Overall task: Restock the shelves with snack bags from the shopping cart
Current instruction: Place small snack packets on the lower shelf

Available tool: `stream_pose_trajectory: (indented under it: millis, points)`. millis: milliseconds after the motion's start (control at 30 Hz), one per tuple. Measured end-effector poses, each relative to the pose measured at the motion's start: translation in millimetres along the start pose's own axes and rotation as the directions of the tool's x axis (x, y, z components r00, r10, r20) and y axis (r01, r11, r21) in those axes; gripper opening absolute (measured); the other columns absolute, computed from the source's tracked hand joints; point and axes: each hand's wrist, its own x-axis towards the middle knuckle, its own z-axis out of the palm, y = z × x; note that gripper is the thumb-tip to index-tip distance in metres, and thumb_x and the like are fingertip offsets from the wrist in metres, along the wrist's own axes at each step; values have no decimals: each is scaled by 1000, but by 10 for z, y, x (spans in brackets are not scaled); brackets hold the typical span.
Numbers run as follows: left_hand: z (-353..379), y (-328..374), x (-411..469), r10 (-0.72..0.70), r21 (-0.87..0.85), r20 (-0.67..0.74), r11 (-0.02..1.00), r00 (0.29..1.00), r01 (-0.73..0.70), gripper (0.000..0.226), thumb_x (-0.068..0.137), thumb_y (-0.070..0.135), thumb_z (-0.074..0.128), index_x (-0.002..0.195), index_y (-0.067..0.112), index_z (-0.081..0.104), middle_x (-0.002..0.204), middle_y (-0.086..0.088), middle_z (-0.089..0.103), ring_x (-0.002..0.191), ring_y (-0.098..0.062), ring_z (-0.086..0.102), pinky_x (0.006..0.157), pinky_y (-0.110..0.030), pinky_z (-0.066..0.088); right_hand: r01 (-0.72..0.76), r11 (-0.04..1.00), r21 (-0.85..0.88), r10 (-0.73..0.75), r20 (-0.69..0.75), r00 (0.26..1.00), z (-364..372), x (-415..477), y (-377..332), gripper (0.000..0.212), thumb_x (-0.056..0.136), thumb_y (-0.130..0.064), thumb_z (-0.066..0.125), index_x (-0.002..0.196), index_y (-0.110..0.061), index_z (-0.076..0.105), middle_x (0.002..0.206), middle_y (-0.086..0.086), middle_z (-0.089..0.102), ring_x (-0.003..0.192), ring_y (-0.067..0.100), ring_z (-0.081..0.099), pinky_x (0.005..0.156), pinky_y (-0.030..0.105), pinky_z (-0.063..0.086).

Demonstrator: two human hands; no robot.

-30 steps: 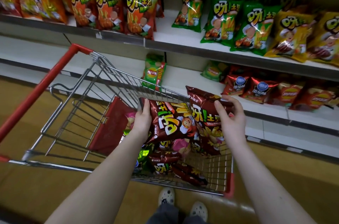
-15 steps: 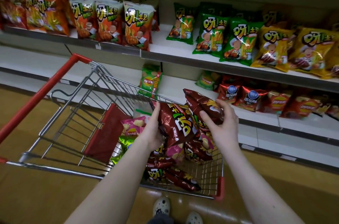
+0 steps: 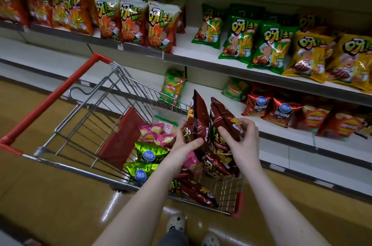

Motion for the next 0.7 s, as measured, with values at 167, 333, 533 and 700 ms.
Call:
stream_pose_trajectory:
  millis: [167,333,533,700]
  points:
    - [87,-95,56,121,294,-122,952,985,-80,117,44,75,80,140,44,22,146,4,42,138,-23,36,112,-52,33,-17,1000,-8,17,-11,1000,23,-34,-14,65,62,-65,71,110,-31,41,112,-6,44,114,20,46,99,42,42]
    - [75,-91,248,152,247,-242,965,958,-90,94,45,83,71,126,46,37,129,7,57,126,-22,49,105,-50,41,-36,999,-34,35,-5,999,109,-56,-58,81,47,-66,78,110,-31,40,113,-6,44,116,18,45,99,38,43]
    - [-169,192,303,98,68,-229,994,969,-84,70,70,35,83,117,23,33,122,-9,57,105,-16,60,95,-34,48,-67,996,-53,64,-58,996,229,-12,-107,78,56,-38,89,113,-25,37,115,-3,47,113,17,48,97,32,42]
    - [-515,350,476,53,-105,-217,991,975,-77,49,69,45,78,109,25,57,107,2,65,98,-12,64,83,-23,50,-134,988,73,141,-103,985,297,79,-267,57,73,-31,79,114,-19,41,109,-1,57,101,17,58,90,35,49]
